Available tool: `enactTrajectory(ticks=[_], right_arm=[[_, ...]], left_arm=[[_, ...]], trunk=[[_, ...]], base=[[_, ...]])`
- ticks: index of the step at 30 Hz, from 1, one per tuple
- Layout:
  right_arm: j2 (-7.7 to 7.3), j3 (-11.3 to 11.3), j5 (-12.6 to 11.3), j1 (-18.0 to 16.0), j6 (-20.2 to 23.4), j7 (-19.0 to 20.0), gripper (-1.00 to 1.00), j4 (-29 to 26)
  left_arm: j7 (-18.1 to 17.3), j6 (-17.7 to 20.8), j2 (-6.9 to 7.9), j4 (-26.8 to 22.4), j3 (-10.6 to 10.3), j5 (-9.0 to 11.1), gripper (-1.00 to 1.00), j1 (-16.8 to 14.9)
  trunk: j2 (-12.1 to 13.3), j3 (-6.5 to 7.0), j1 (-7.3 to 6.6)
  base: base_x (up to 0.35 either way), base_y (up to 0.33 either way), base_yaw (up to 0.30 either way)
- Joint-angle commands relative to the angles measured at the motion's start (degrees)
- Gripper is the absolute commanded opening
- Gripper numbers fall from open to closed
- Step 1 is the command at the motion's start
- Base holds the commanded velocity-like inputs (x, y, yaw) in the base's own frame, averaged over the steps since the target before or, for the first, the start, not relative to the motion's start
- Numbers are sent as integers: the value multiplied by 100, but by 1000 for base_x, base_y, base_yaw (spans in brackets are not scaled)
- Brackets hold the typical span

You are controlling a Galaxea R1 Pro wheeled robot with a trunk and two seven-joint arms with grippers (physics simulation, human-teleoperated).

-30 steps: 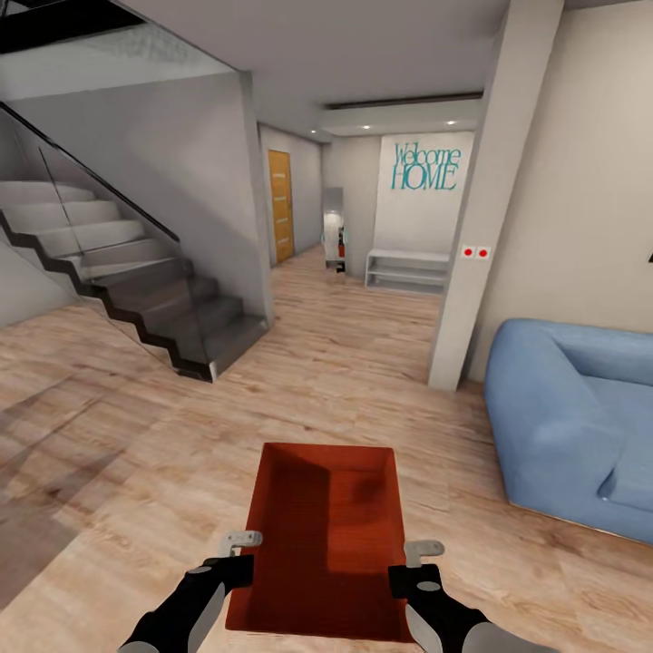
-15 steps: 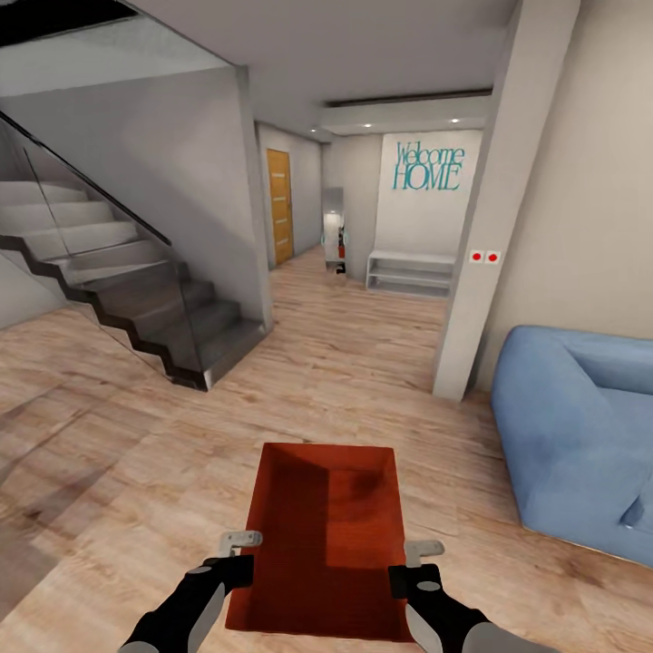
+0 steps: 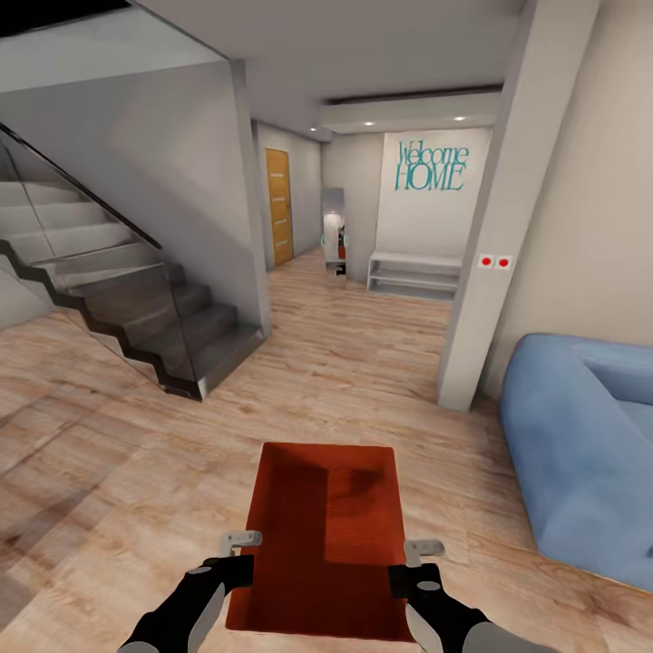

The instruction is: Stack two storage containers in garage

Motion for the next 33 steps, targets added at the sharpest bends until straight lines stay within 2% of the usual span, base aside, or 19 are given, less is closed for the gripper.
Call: enactTrajectory(ticks=[1, 33], right_arm=[[-1, 82, -145, -8, -36, -33, -100, 144], [-18, 74, -145, -8, -39, -42, -100, 143]], left_arm=[[64, -5, 4, -25, -38, -80, -100, -3], [55, -23, 4, -20, -42, -78, -100, -3]], trunk=[[-12, -12, 7], [-12, -12, 7]], base=[[321, 0, 0], [321, 0, 0]])
